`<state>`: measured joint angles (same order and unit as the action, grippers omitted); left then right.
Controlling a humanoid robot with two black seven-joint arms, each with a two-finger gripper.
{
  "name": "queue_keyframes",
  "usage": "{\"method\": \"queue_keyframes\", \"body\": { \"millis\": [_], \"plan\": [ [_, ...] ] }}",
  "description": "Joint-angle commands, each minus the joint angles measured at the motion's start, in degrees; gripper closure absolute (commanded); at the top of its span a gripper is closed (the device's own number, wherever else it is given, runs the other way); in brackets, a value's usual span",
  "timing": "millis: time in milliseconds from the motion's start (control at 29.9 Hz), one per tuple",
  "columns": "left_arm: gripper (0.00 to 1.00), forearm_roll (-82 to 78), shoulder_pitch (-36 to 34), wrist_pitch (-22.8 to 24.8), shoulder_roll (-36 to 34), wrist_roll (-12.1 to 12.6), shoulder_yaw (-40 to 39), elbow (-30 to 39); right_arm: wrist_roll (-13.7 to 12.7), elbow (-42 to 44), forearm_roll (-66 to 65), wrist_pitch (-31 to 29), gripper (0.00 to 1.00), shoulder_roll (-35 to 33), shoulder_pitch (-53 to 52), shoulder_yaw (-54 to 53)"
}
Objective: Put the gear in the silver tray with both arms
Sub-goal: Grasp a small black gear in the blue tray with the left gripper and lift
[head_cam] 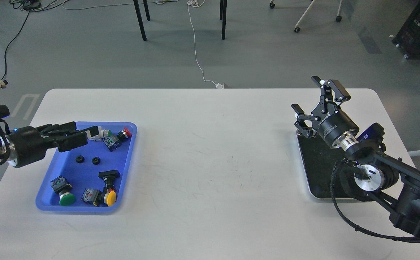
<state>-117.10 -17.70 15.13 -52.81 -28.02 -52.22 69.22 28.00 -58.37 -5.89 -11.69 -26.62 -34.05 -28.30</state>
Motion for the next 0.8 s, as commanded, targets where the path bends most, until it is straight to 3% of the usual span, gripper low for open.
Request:
{"method": "queue_keyframes", "body": {
  "millis": [0, 267, 769],
  "plan": [
    [0.04, -5.68, -4.17, -2.39, -0.19, 0.02, 7.2, -5.04, 0.0, 0.01, 0.0, 0.0, 0.01, 0.17, -0.05, 0.0],
    [0.17, -5.51, -17.36, -3.35, 3.14, 0.02, 24.78, -14.45, 0.0, -0.16, 0.0, 0.0, 0.01, 0.17, -0.14, -0.09],
    [0.22, -5.51, -17.99, -4.06, 6.22, 0.02, 27.96, -17.53, 0.0, -0.07, 0.0, 0.09, 0.01, 0.17, -0.05, -0.17]
  ]
}}
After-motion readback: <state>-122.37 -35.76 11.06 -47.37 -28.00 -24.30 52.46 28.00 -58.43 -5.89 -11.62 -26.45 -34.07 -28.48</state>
